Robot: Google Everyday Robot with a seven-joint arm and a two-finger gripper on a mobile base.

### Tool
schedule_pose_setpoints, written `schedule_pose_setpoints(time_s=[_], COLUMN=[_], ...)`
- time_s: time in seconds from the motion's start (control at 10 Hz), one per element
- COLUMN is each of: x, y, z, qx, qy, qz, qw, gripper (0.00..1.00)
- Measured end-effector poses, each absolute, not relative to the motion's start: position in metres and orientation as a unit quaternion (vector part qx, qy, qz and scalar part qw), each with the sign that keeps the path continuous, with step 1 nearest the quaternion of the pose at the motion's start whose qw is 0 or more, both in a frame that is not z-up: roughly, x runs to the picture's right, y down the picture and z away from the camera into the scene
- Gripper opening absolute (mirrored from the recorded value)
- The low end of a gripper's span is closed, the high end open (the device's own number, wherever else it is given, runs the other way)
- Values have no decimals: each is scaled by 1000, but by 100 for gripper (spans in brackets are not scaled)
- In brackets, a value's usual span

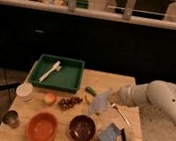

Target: Wipe purple bowl with towel

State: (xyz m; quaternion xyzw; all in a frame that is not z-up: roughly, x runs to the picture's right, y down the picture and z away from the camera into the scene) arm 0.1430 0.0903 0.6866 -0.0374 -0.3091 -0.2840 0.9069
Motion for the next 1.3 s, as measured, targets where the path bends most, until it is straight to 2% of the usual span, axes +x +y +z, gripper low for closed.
schedule_pose_setpoints(time_s=[0.4, 0.9, 1.3], x=[140, 64, 40], y=[92, 104, 138], z=[685, 659, 641], qx=[-37, -28, -59], qy=[-314, -346, -377], qz=[-291, -368, -418], qw=[903, 862, 824], gripper=[0, 0, 0])
